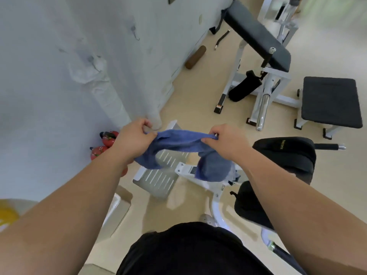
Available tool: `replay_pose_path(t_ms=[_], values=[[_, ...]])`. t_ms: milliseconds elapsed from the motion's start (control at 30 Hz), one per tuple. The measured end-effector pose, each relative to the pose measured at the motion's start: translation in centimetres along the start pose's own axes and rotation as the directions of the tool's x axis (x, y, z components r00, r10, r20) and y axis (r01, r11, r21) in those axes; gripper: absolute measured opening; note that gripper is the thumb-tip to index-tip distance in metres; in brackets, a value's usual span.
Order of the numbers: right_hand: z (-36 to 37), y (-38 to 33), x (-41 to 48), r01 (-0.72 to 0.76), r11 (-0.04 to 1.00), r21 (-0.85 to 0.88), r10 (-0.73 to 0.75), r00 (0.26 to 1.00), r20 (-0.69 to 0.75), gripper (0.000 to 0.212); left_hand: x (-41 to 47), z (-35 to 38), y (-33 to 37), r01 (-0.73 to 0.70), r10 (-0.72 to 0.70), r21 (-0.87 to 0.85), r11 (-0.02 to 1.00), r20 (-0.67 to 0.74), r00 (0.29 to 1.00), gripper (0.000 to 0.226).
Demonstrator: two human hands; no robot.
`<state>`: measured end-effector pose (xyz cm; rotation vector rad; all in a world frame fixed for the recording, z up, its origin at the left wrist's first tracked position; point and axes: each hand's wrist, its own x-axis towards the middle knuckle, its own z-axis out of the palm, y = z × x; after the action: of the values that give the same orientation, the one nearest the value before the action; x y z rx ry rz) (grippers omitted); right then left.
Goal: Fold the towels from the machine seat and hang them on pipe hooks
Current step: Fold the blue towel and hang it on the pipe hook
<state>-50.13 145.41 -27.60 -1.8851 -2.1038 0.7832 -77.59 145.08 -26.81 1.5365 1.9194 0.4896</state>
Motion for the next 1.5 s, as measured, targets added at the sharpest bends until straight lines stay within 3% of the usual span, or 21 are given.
replay_pose_path(t_ms=[67,167,267,333,400,467,600,733,800,867,933,1033,1133,1233,1367,1500], values=[[1.8,-3.6,0.5,0.05,0.998,0.036,-0.051,0.998,0.031,0.025,-1.2,-1.9,-2.0,-0.022,0.022,-0.019,1.0,0.02,1.0,0.027],[4.5,-9.0,0.6,0.116,0.982,0.149,-0.131,0.987,0.091,0.029,-3.5,-3.5,-3.5,-0.164,0.175,-0.077,0.983,0.152,0.973,0.04],[7.1,-13.2,0.4,0.185,0.953,0.239,-0.225,0.962,0.153,0.019,-4.7,-4.9,-4.9,-0.236,0.259,-0.118,0.965,0.256,0.931,0.021],[8.4,-14.9,0.5,0.189,0.941,0.282,-0.238,0.96,0.15,0.014,-4.9,-6.1,-6.4,-0.228,0.239,-0.077,0.971,0.202,0.95,0.01],[9.3,-15.6,0.7,0.208,0.932,0.297,-0.256,0.958,0.132,0.018,-4.8,-7.2,-8.1,-0.23,0.232,-0.031,0.973,0.125,0.965,0.014],[10.1,-15.6,1.2,0.259,0.947,0.191,-0.291,0.942,0.167,0.016,-4.6,-8.0,-9.5,-0.227,0.229,-0.04,0.973,0.043,0.972,0.015],[11.5,-14.3,2.8,0.271,0.95,-0.153,-0.205,0.914,0.35,0.032,-3.8,-9.6,-11.4,-0.046,0.018,-0.14,0.989,-0.195,0.981,0.016],[11.8,-12.2,4.9,0.193,0.956,-0.219,-0.11,0.933,0.343,0.038,-3.0,-11.0,-13.3,0.132,-0.161,-0.107,0.985,-0.342,0.926,0.013],[11.2,-11.2,6.0,0.208,0.929,-0.305,-0.092,0.93,0.355,0.039,-2.5,-11.3,-14.4,0.227,-0.26,-0.131,0.965,-0.368,0.893,0.016],[10.5,-10.4,7.1,0.23,0.925,-0.302,-0.11,0.924,0.367,0.034,-2.1,-11.4,-15.0,0.335,-0.386,-0.208,0.919,-0.3,0.873,0.015],[10.0,-9.7,8.3,0.231,0.951,-0.205,-0.141,0.914,0.379,0.03,-1.9,-11.1,-14.7,0.433,-0.509,-0.345,0.833,-0.17,0.844,0.015],[9.2,-9.8,9.3,0.087,0.985,0.152,-0.136,0.929,0.345,0.006,-1.5,-9.7,-13.3,0.464,-0.568,-0.515,0.721,-0.055,0.821,0.034],[9.0,-10.9,9.1,-0.103,0.876,0.472,-0.094,0.922,0.376,0.028,-1.2,-7.8,-11.0,0.398,-0.538,-0.639,0.658,-0.03,0.842,0.041],[8.6,-12.3,8.7,-0.113,0.803,0.586,-0.131,0.924,0.359,0.014,-1.1,-5.6,-7.7,0.294,-0.466,-0.763,0.576,-0.011,0.885,0.043],[8.4,-14.2,7.5,-0.253,0.598,0.761,-0.21,0.866,0.453,0.037,-1.0,-4.1,-5.2,0.245,-0.364,-0.885,0.396,0.093,0.927,0.051],[7.6,-13.4,7.6,-0.052,0.653,0.755,-0.366,0.852,0.375,0.037,-0.4,-3.5,-3.6,0.244,-0.319,-0.907,0.342,0.132,0.939,0.06]])
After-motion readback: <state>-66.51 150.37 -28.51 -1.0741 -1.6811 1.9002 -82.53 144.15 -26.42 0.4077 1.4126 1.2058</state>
